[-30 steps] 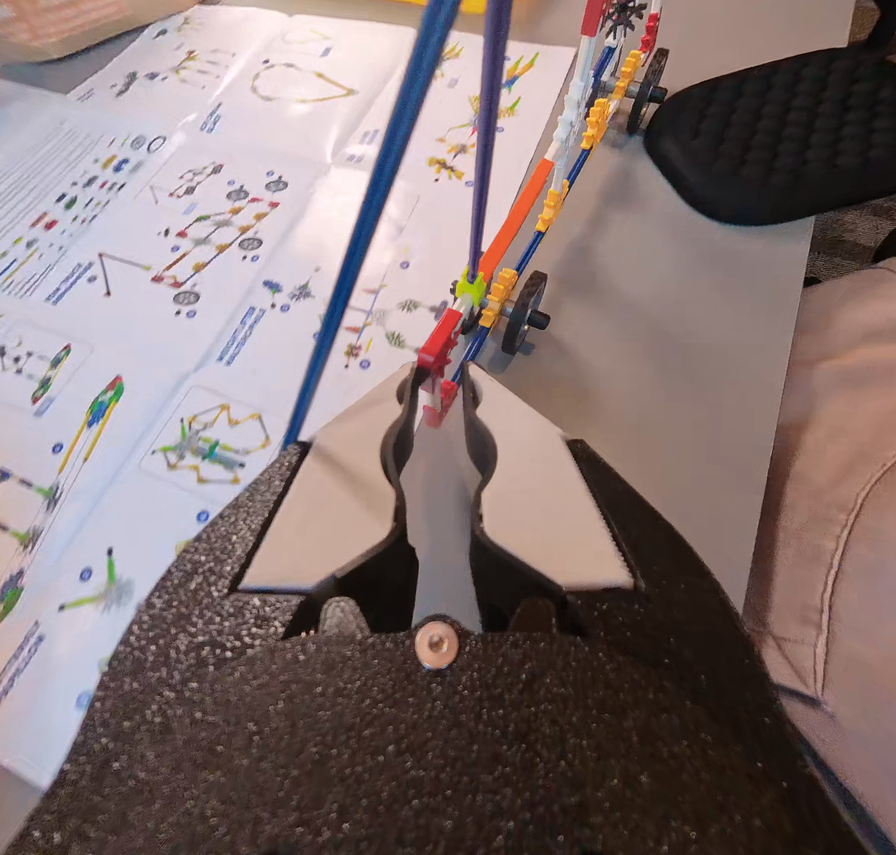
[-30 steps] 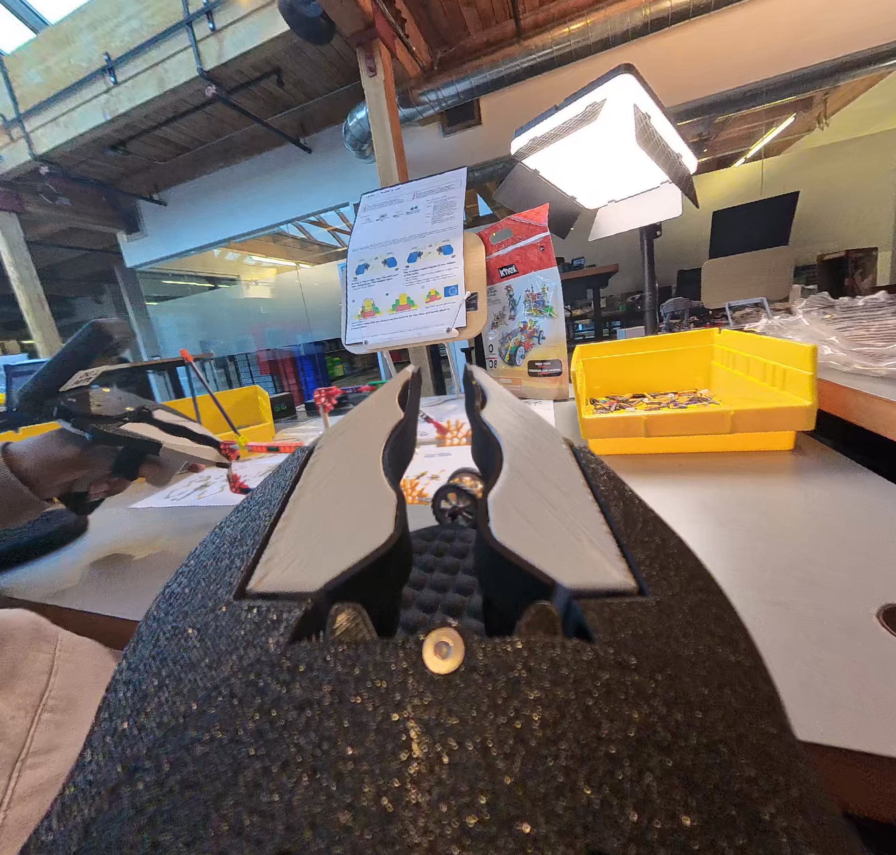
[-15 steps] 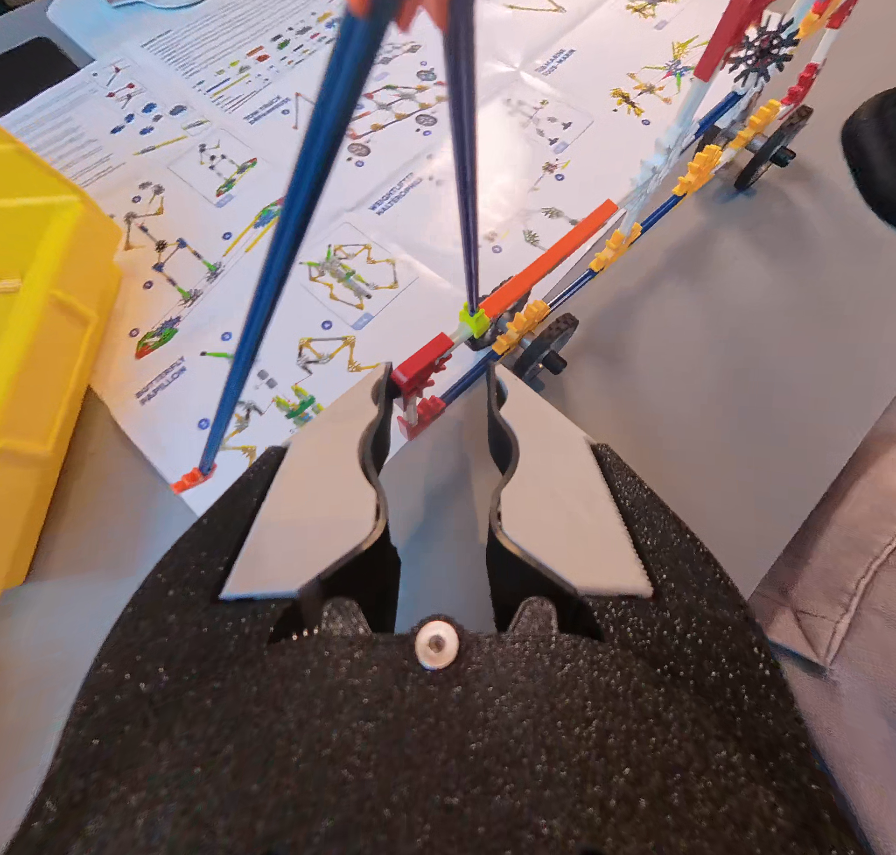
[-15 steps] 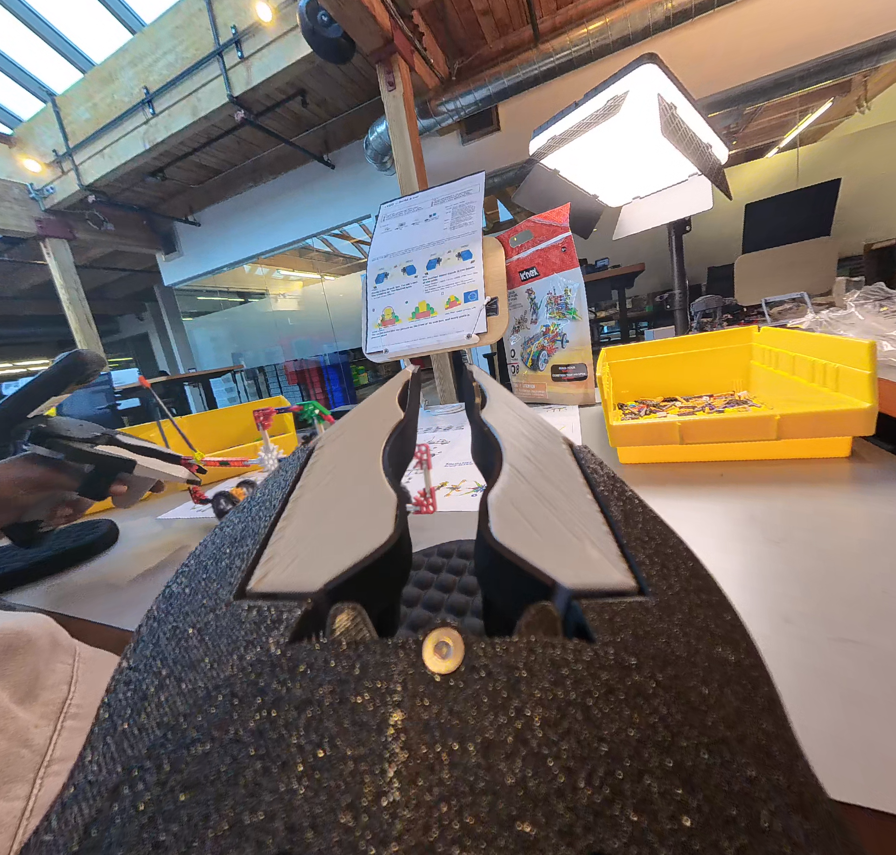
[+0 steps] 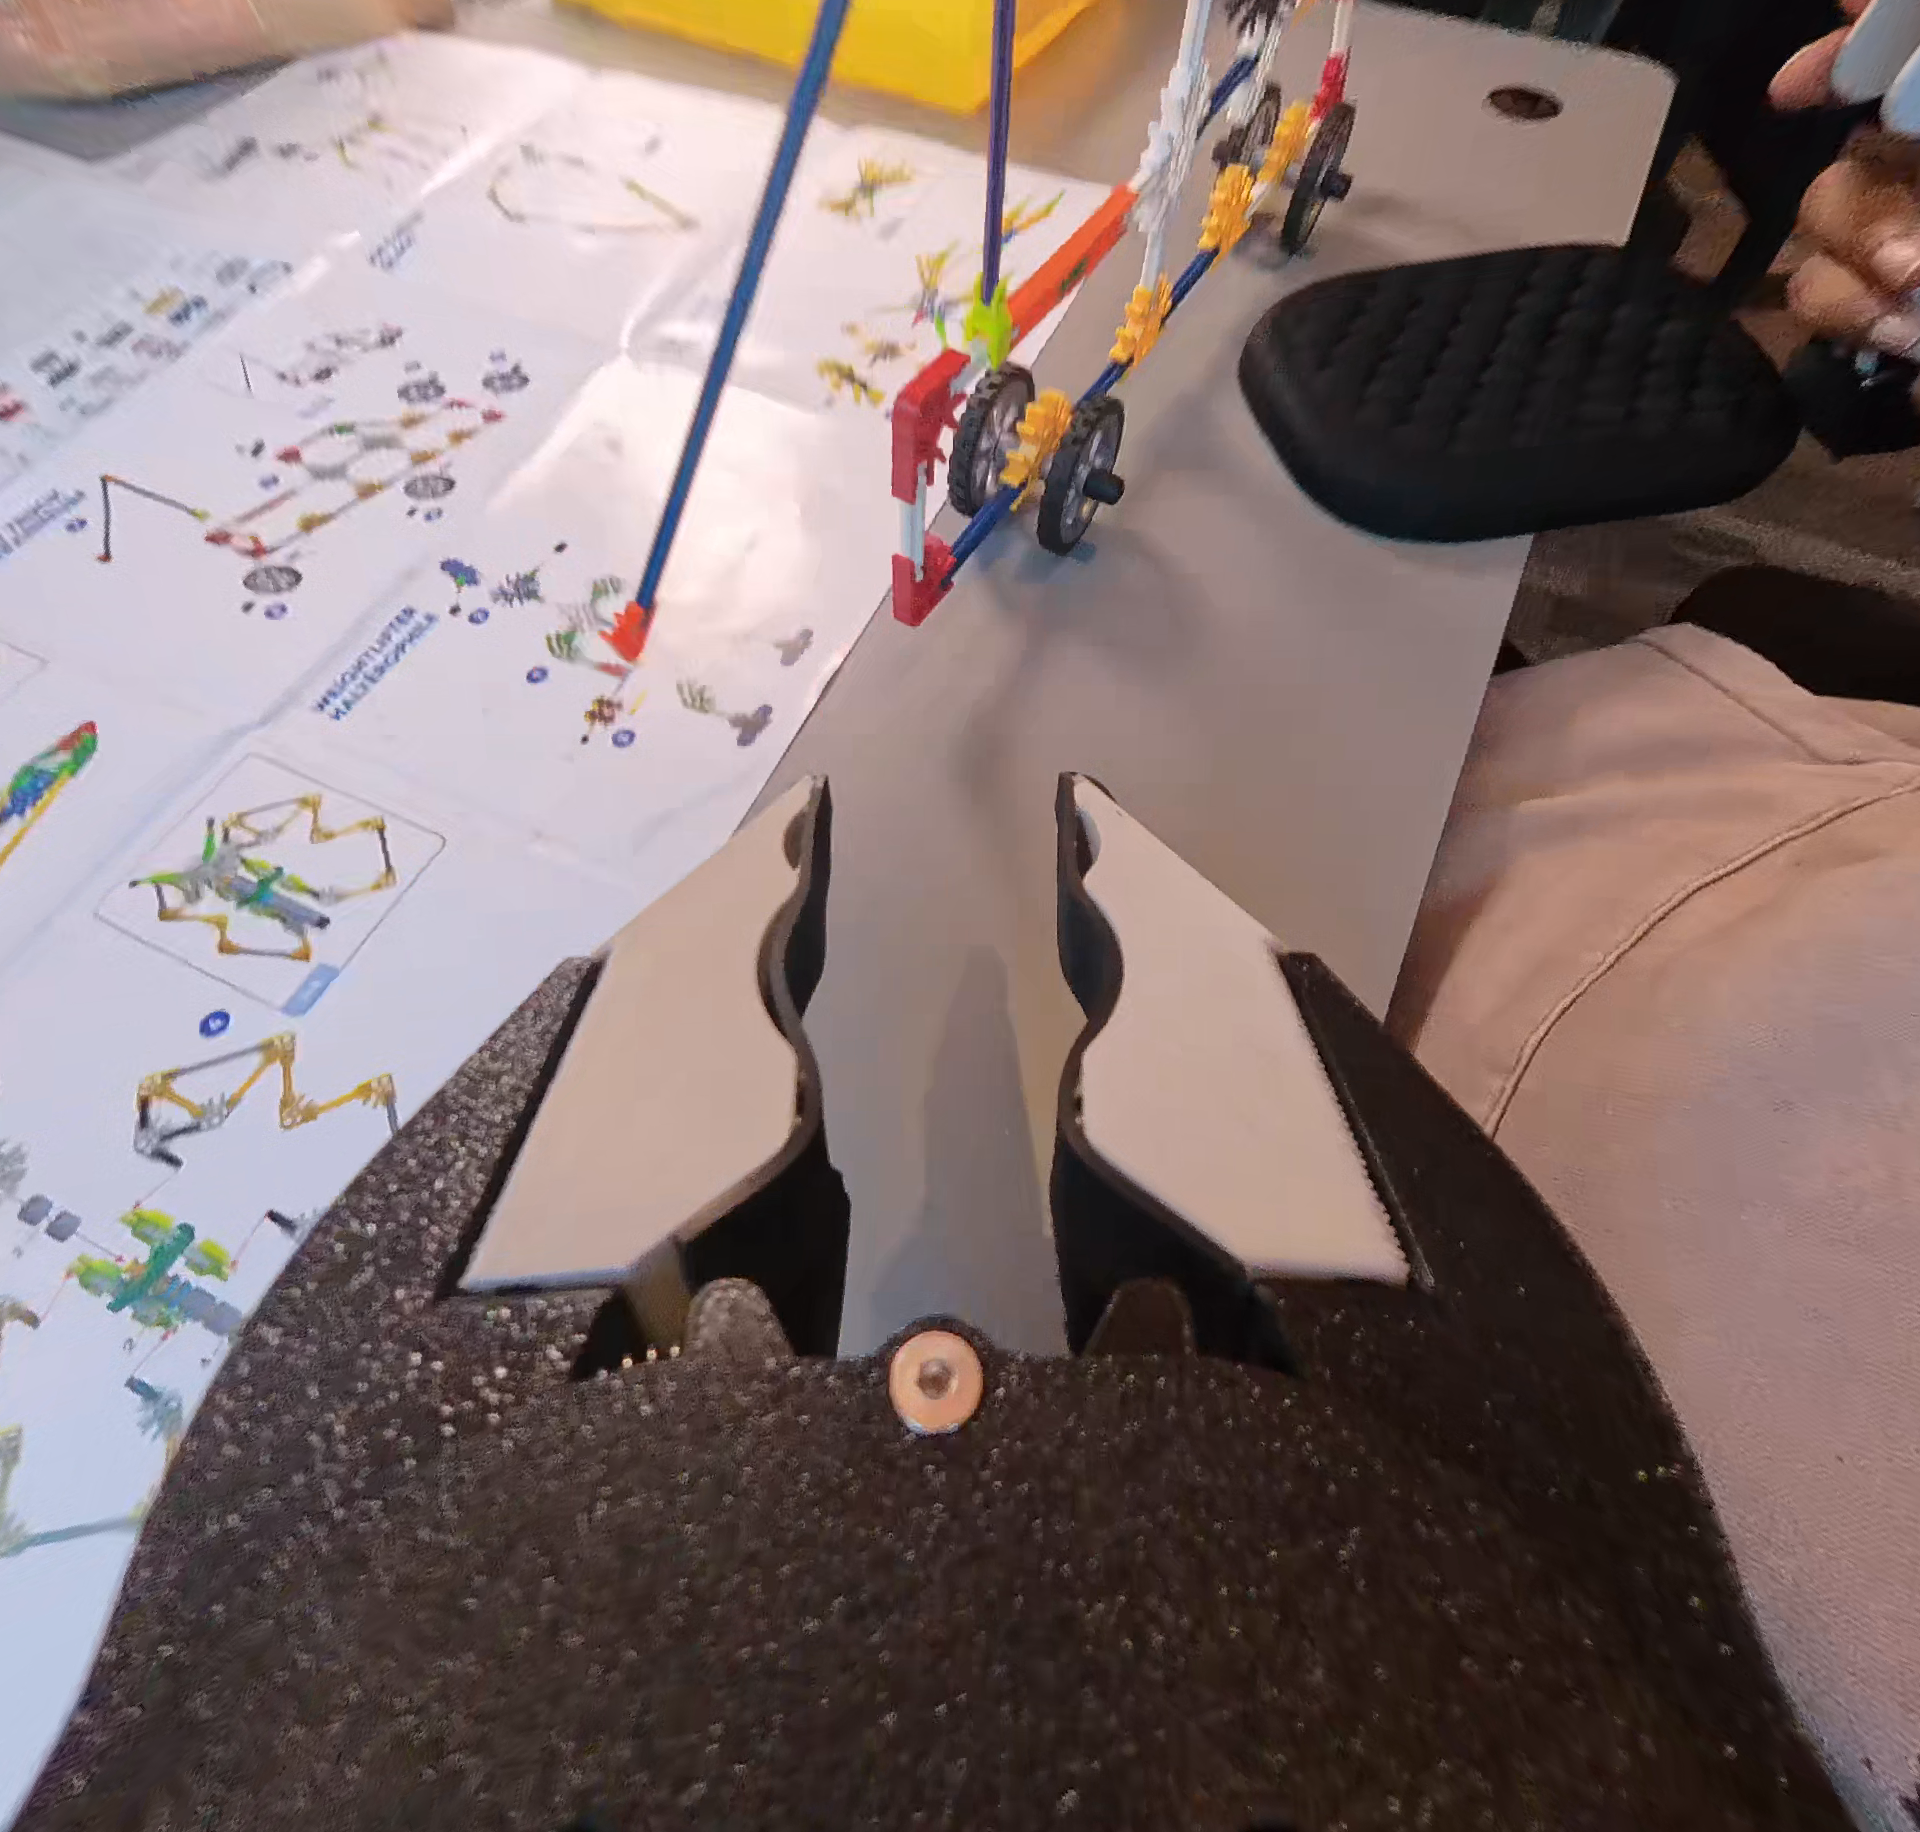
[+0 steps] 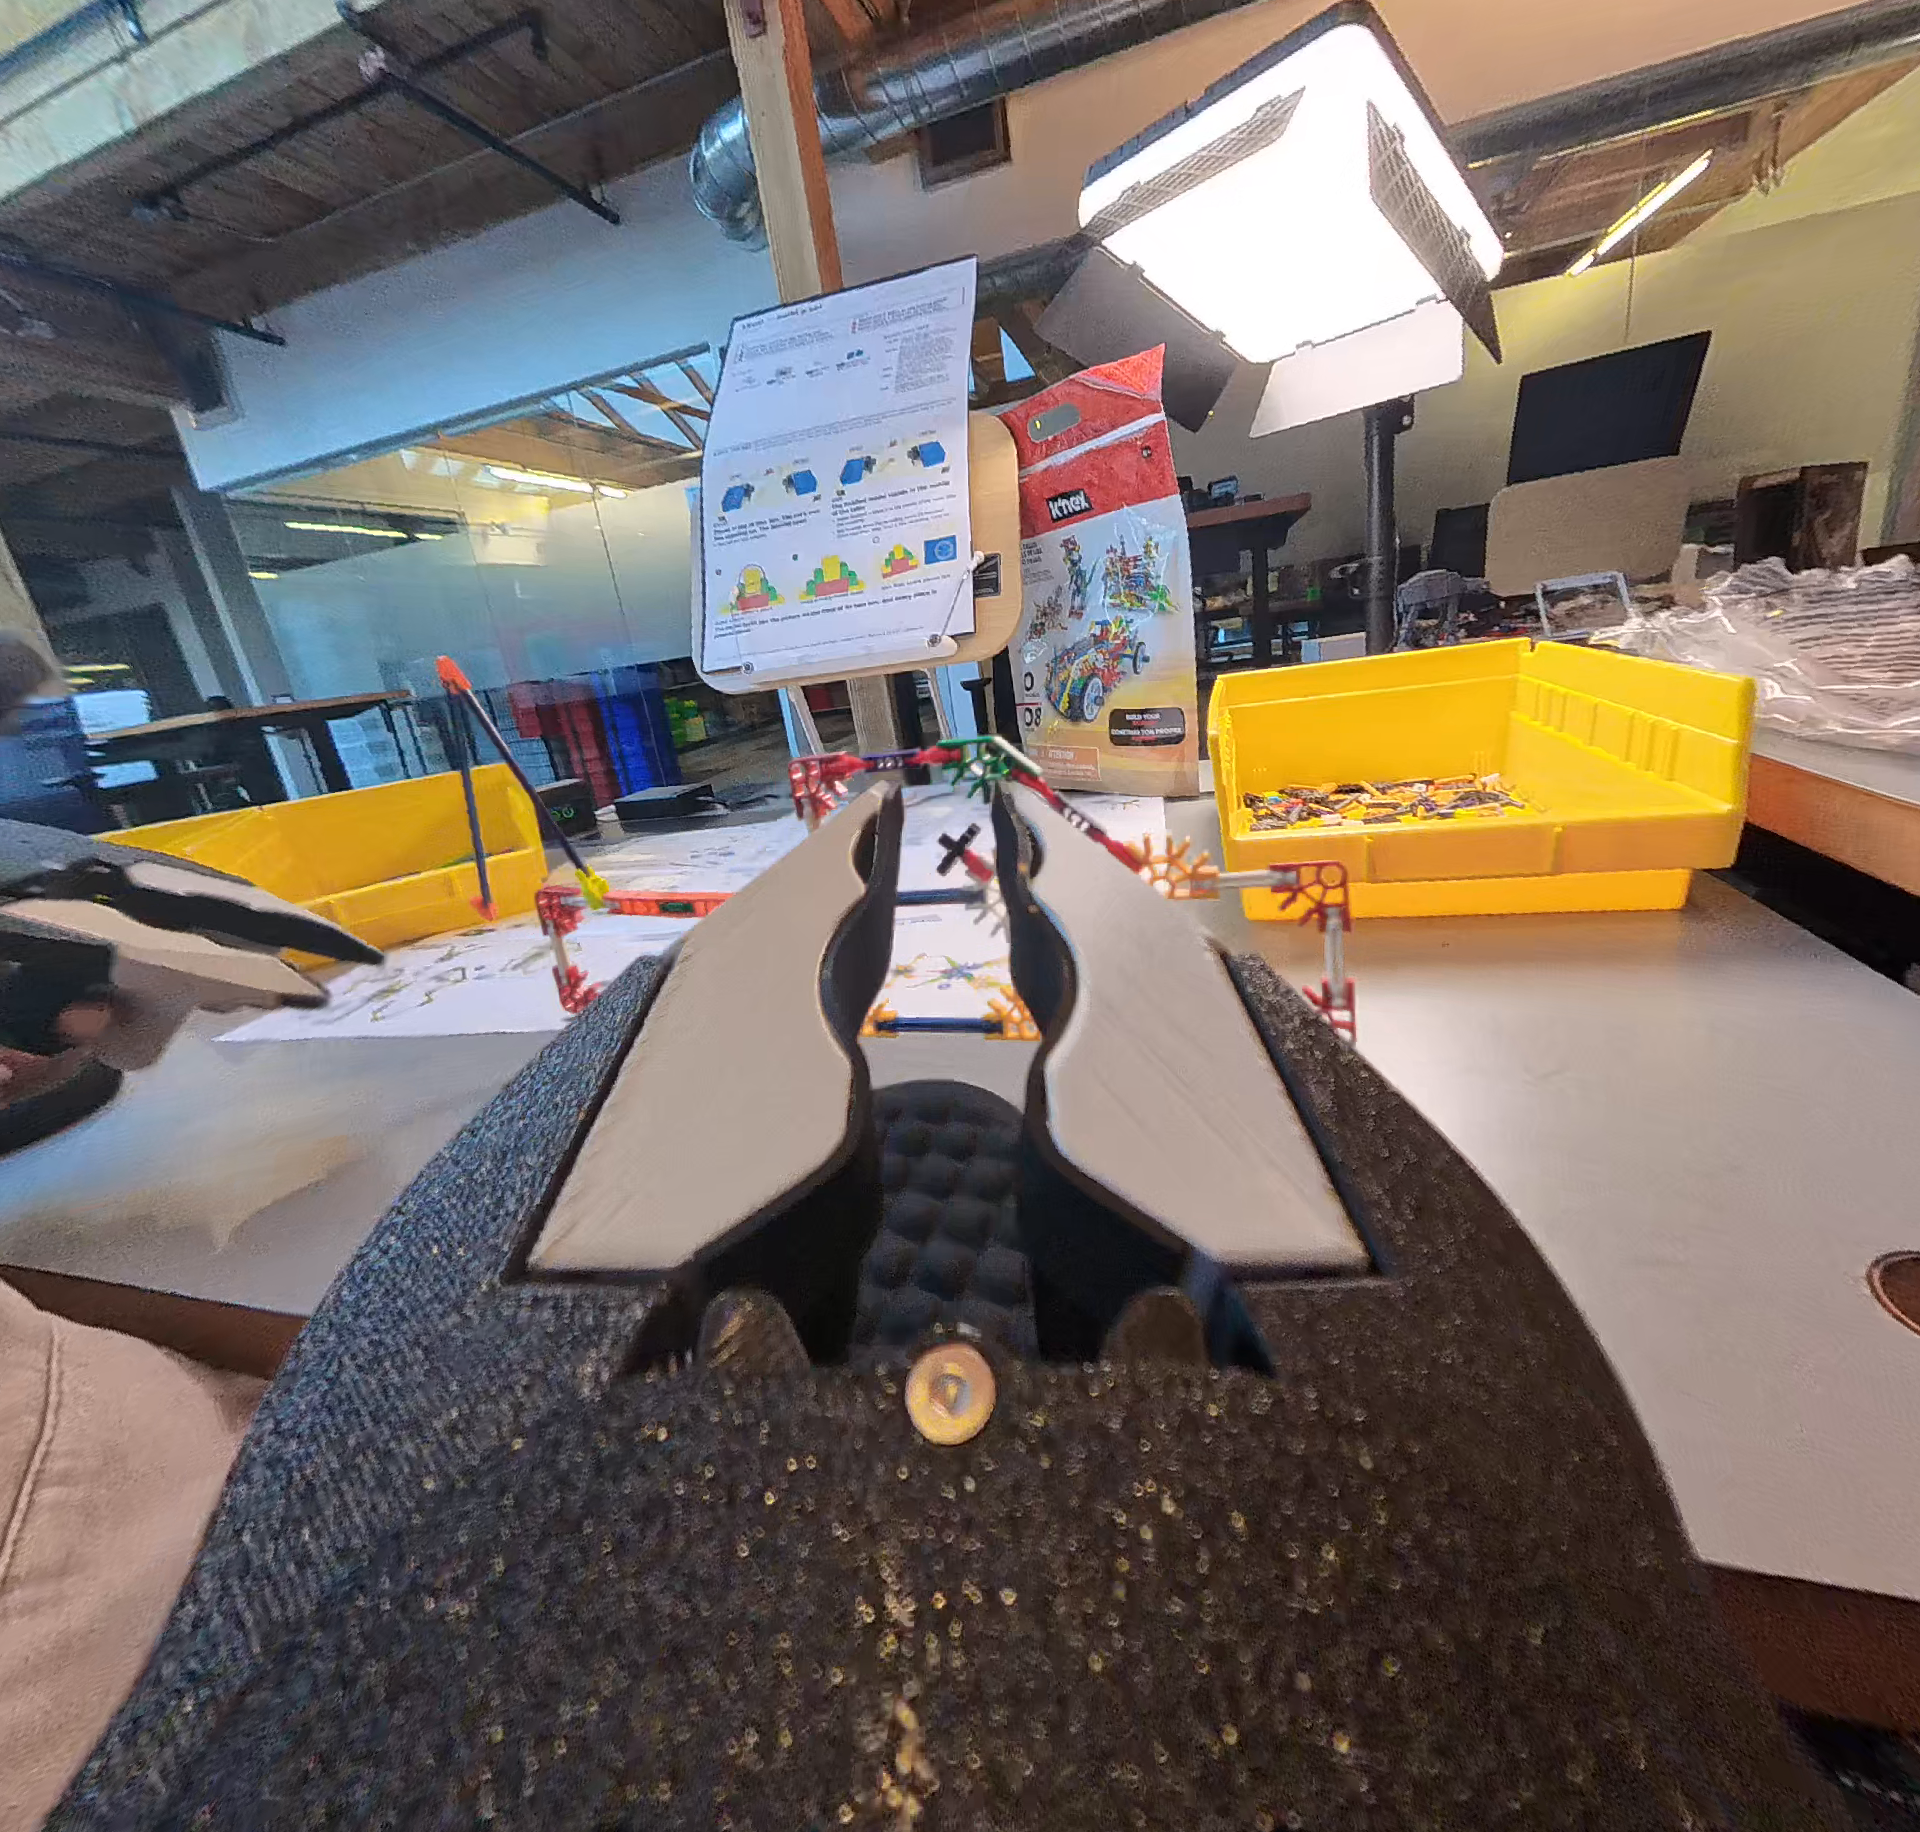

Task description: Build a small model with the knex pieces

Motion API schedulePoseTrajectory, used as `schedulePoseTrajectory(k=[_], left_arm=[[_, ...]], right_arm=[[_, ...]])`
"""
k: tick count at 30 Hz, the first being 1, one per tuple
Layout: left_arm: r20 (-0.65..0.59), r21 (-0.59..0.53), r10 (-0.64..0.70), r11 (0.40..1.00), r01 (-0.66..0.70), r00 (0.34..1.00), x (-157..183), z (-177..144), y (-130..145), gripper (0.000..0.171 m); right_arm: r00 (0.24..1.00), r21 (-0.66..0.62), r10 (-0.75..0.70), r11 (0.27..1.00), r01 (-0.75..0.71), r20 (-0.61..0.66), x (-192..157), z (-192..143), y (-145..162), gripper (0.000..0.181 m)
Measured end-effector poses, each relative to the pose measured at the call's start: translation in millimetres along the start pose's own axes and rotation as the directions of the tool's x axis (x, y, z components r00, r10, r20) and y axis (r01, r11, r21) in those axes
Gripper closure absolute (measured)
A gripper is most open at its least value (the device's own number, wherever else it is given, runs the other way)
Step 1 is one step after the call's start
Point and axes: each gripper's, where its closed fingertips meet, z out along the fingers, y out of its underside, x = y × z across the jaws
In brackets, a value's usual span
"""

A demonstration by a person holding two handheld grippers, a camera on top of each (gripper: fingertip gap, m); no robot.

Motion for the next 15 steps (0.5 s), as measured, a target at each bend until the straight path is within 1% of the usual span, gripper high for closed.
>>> schedulePoseTrajectory(k=[2, 4, 6, 7, 9, 11, 13, 15], left_arm=[[0.018, 0.129, 0.029, 0.991, -0.031, 0.999, 3, -6, -19, 0.130], [0.055, 0.258, 0.036, 0.965, -0.049, 0.998, 2, -15, -38, 0.130], [0.080, 0.341, 0.016, 0.939, -0.043, 0.997, 0, -21, -49, 0.127], [0.090, 0.371, 0.005, 0.928, -0.039, 0.996, -1, -23, -53, 0.124], [0.117, 0.403, -0.016, 0.914, -0.033, 0.993, -5, -26, -54, 0.122], [0.126, 0.411, -0.033, 0.911, -0.022, 0.991, -7, -25, -52, 0.119], [0.119, 0.417, -0.045, 0.909, -0.008, 0.992, -6, -25, -49, 0.119], [0.110, 0.421, -0.053, 0.907, 0.002, 0.993, -5, -25, -47, 0.119]], right_arm=[[0.999, -0.045, -0.041, 0.998, 0.039, -0.036, 5, 0, 6, 0.166], [0.991, -0.126, -0.098, 0.988, 0.086, -0.095, 16, 0, 15, 0.164], [0.973, -0.216, -0.166, 0.968, 0.130, -0.157, 30, -2, 25, 0.160], [0.963, -0.260, -0.200, 0.954, 0.149, -0.183, 38, -3, 29, 0.154], [0.942, -0.339, -0.252, 0.926, 0.168, -0.221, 52, -6, 35, 0.142], [0.927, -0.405, -0.282, 0.899, 0.165, -0.248, 64, -9, 40, 0.135], [0.928, -0.459, -0.278, 0.877, 0.141, -0.247, 73, -9, 45, 0.127], [0.943, -0.485, -0.246, 0.867, 0.112, -0.223, 79, -3, 46, 0.120]])
